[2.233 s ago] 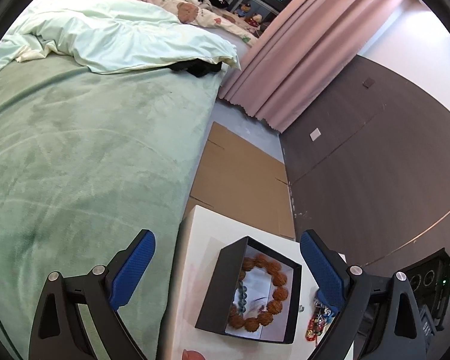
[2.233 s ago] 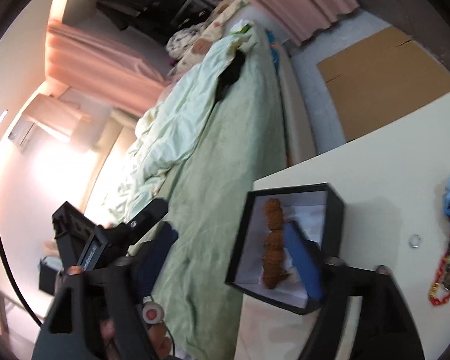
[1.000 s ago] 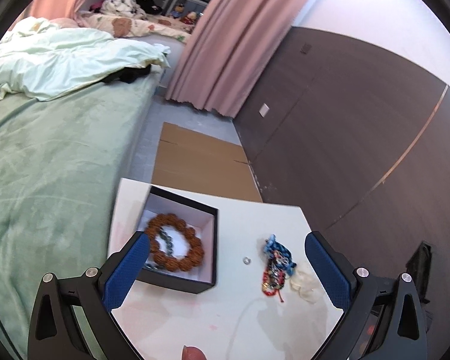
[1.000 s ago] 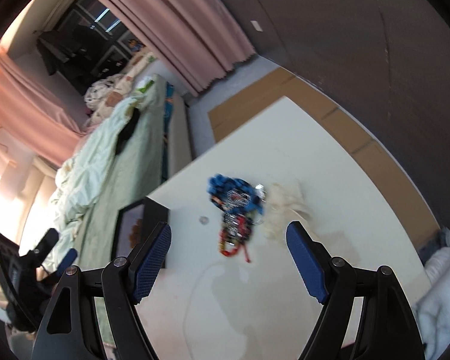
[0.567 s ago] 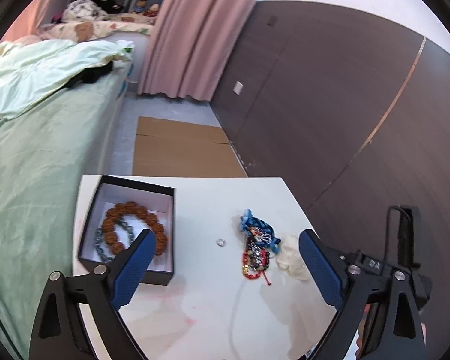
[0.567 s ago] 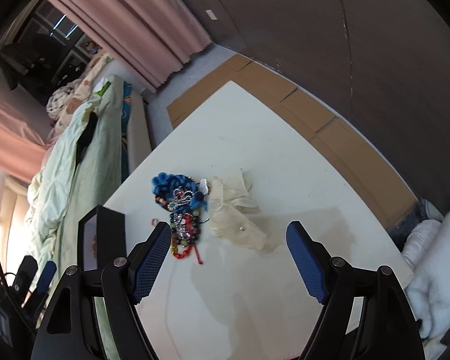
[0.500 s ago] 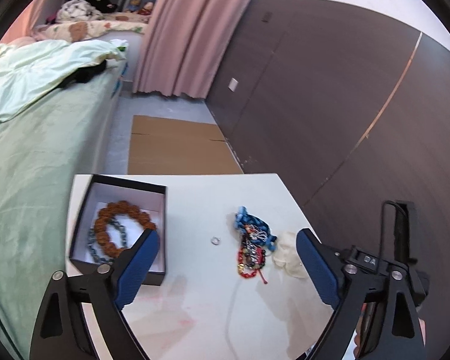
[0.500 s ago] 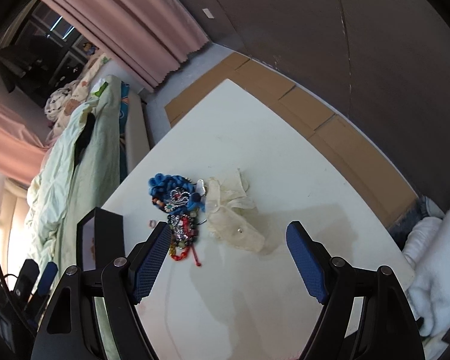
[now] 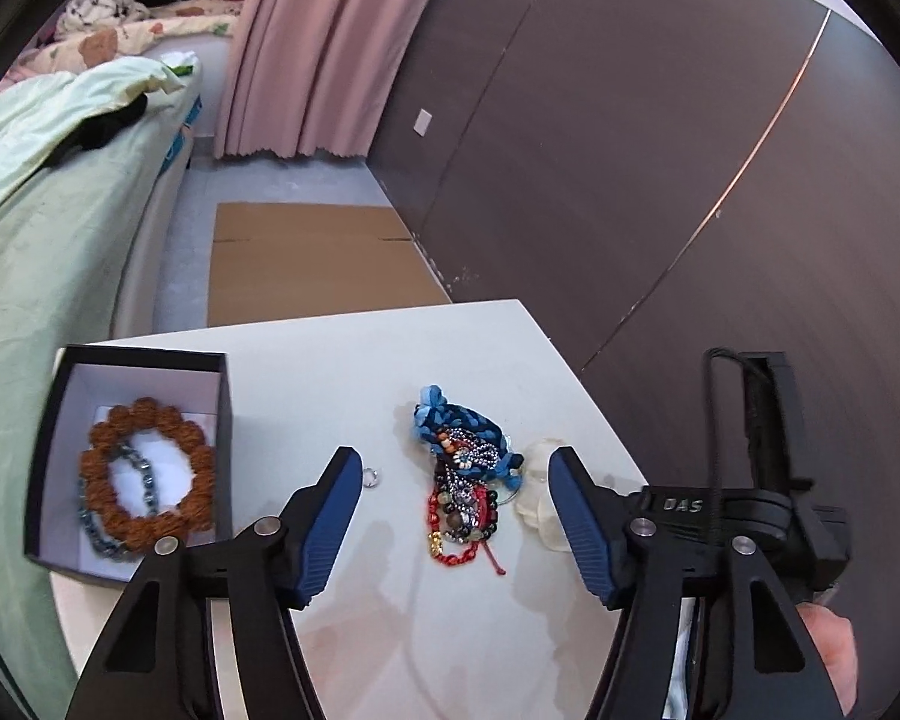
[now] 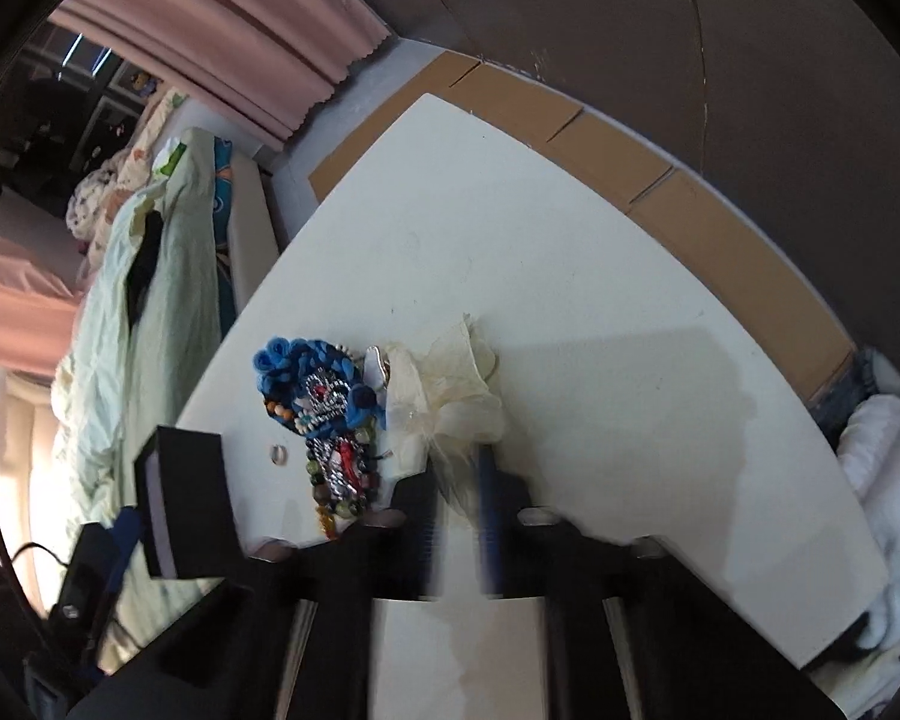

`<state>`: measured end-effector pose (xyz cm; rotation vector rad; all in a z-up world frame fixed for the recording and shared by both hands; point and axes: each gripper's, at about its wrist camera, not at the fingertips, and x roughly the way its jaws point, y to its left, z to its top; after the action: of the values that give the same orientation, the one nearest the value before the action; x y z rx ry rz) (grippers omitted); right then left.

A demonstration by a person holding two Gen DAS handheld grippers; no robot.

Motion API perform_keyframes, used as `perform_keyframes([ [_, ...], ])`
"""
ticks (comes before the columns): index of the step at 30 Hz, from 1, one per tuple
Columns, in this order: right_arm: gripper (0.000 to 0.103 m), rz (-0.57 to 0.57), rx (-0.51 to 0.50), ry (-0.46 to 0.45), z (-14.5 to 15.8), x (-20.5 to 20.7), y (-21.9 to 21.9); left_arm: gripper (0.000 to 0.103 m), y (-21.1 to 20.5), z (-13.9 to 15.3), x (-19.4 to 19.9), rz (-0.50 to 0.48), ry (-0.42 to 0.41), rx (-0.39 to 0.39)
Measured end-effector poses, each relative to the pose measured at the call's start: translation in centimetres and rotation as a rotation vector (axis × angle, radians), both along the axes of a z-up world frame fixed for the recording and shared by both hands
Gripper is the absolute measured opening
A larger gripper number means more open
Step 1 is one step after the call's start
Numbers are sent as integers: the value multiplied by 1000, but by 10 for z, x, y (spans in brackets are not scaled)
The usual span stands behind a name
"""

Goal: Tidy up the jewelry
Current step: 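Grasp the white lace pouch with the right tool while the left tool grasps the blue knotted item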

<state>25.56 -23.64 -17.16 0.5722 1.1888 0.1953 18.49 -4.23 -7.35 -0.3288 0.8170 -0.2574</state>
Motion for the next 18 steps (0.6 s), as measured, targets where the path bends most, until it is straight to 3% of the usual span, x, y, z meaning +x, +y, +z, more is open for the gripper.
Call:
perform_keyframes([
  [7,4,-13,54,-115,30,-1,-8,59,-6,-18,25,-13,38,-12],
  [18,4,-24,130,-145,45,13,-9,46,-18,-54,65,-5,127,-29],
])
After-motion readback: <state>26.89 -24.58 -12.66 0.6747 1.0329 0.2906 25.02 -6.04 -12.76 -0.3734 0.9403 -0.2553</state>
